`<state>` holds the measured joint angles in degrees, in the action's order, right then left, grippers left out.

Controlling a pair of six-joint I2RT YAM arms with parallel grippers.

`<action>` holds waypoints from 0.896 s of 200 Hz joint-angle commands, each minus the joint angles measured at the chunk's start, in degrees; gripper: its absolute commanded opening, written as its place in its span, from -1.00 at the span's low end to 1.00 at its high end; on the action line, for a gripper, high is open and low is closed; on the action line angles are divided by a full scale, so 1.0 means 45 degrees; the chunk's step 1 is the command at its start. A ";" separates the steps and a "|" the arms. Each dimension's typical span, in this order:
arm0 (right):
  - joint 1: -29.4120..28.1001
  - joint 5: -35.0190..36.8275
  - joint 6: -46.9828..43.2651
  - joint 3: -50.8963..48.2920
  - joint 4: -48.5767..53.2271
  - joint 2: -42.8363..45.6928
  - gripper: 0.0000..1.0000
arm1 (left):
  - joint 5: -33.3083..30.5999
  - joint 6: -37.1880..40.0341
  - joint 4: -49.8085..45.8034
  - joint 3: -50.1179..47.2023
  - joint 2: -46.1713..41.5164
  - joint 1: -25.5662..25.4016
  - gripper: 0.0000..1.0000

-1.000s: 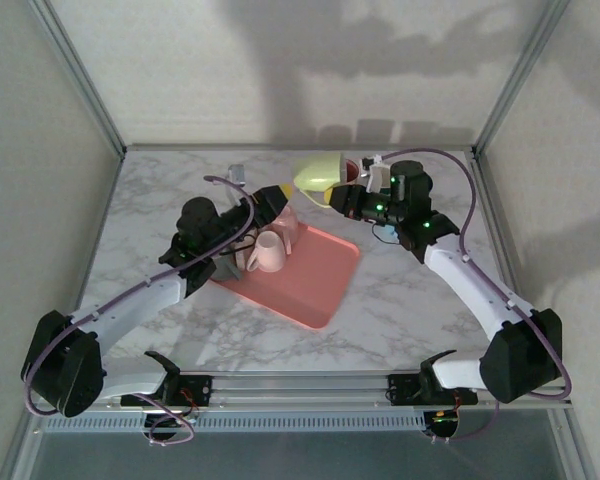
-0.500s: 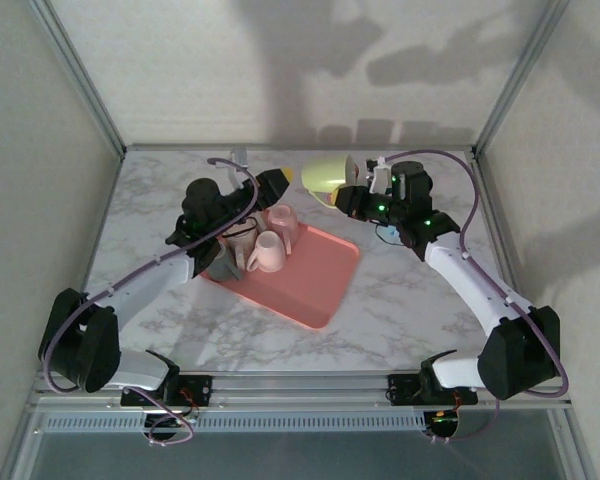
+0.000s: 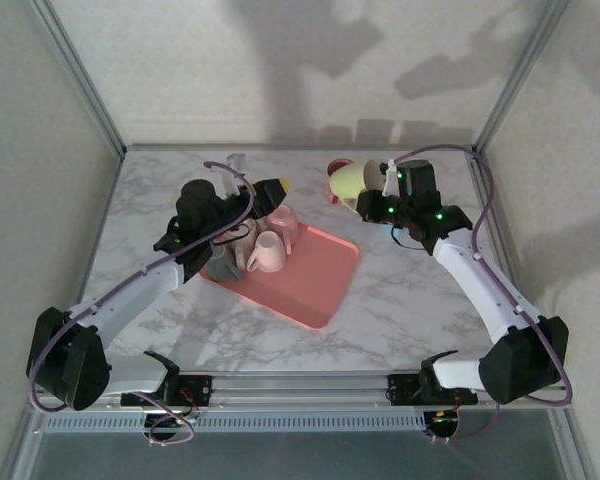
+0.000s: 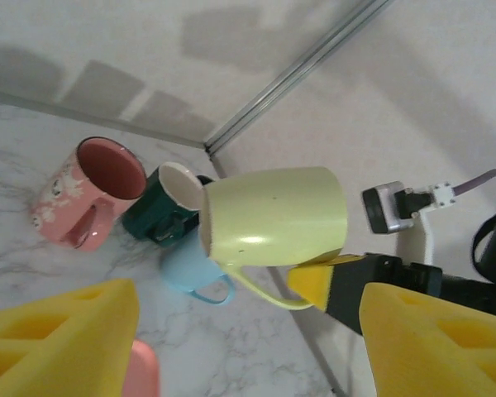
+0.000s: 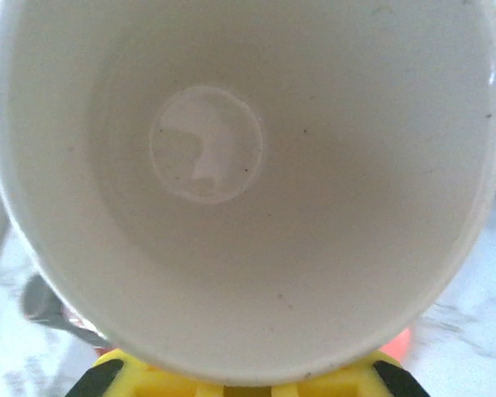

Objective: Turn the mug right side up

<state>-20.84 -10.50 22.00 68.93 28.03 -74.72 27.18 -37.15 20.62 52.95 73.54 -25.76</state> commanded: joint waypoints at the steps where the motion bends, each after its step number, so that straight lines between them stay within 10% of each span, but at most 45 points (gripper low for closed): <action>1: 0.0304 0.2434 -0.1188 0.0991 0.1092 0.0790 -1.00 | -0.0544 0.1426 -0.1614 0.0438 -0.0364 0.0075 0.41; 85: 0.2551 0.6308 -0.1443 0.1421 0.3101 0.0702 -1.00 | -0.0509 0.2460 -0.2833 0.1690 0.0768 0.0105 0.40; 179: 0.3969 0.6191 -0.1198 0.0812 0.1751 -0.1549 -1.00 | -0.0580 0.3050 -0.3544 0.1798 0.1012 0.0119 0.40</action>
<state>-3.49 15.88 16.25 72.73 42.59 -80.16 25.43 -25.39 5.93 60.29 78.22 -25.69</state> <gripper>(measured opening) 0.134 0.700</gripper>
